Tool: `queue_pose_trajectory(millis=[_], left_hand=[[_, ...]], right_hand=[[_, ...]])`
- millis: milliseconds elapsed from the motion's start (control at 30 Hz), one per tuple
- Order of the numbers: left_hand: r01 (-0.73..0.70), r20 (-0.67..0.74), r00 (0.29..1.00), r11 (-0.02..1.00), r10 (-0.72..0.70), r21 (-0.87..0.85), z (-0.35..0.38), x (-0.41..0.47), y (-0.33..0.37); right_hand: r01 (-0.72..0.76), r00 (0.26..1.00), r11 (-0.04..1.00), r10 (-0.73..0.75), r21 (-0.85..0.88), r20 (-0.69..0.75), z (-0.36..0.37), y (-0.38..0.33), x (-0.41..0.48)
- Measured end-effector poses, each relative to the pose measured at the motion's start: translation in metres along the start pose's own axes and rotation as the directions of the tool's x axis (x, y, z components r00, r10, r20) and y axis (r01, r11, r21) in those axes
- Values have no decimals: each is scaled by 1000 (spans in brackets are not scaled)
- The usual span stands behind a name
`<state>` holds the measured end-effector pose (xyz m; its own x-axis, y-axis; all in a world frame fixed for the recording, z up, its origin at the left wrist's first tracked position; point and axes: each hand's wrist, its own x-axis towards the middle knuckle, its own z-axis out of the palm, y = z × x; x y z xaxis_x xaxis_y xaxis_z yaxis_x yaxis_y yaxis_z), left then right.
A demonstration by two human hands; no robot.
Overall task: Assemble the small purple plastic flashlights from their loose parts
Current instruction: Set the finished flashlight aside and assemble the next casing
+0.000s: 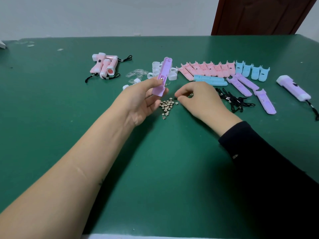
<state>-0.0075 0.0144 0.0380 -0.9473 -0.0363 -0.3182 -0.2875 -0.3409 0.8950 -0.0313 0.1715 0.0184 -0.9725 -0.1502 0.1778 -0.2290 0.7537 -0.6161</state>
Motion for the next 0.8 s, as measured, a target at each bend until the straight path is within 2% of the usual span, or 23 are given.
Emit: queue_pose_trajectory(millis=[100, 267, 500, 567, 667, 733, 800], left_hand=[[9, -43, 999, 1000, -8, 20, -2, 3, 0], [-2, -59, 998, 997, 7, 83, -2, 3, -2], [-82, -68, 993, 976, 97, 203, 2, 1, -5], [-92, -58, 993, 974, 106, 207, 2, 1, -5], [-112, -33, 992, 967, 123, 229, 1, 0, -6], [-129, -24, 990, 960, 140, 249, 1, 0, -7], [-147, -13, 988, 954, 156, 261, 1, -1, -8]], right_hand=[[64, 998, 985, -64, -158, 1, 2, 3, -1], [77, 997, 964, -77, -256, 9, 5, 3, -1], [118, 992, 938, -129, -327, -13, 11, 5, 0], [98, 991, 966, -117, -238, -71, 10, 6, 1], [57, 976, 991, -31, 121, -213, 5, 3, 3], [68, 971, 924, 25, 376, -237, 1, -3, 1], [94, 973, 858, 28, 505, -229, -1, -8, -2]])
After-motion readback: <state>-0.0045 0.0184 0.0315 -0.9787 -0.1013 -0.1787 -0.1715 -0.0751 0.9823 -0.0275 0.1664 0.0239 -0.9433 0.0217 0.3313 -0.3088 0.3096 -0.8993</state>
